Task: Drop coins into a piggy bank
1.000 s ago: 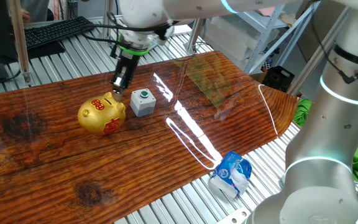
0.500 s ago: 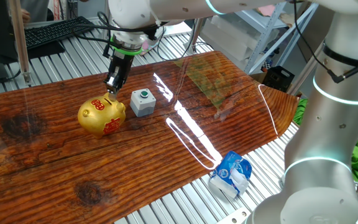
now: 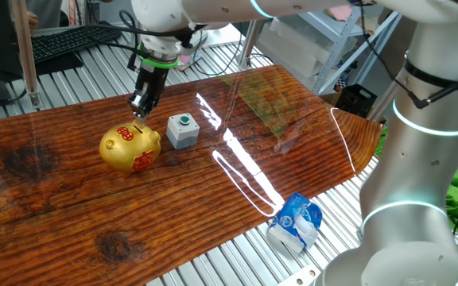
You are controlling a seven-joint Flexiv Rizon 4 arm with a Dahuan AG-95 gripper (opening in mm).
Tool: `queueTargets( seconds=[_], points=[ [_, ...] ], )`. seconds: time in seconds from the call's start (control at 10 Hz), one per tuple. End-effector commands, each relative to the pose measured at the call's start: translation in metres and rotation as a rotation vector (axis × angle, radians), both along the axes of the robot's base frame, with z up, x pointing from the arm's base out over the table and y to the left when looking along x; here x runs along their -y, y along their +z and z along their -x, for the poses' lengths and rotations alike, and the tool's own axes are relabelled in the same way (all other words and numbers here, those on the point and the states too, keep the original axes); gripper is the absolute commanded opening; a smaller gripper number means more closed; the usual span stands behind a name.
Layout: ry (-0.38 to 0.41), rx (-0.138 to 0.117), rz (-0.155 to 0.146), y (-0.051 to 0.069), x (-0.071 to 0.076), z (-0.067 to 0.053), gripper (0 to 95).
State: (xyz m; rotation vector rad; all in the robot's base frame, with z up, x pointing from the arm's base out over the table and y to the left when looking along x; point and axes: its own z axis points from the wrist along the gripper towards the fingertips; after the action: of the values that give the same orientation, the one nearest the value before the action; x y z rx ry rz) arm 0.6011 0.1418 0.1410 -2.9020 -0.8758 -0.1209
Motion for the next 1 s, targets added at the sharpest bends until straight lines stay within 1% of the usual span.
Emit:
queueTargets(
  seconds=[0.1,0.5,1.0],
  points=[
    [-0.027,-0.003,-0.001,-0.0004,-0.0006,0.0000,0.0],
    [-0.082,-0.008,0.001,-0.0009,-0.0015,-0.0011,0.0],
    [-0.108,-0.006,0.005,-0.0026,-0.0030,-0.0017,0.0]
  ],
)
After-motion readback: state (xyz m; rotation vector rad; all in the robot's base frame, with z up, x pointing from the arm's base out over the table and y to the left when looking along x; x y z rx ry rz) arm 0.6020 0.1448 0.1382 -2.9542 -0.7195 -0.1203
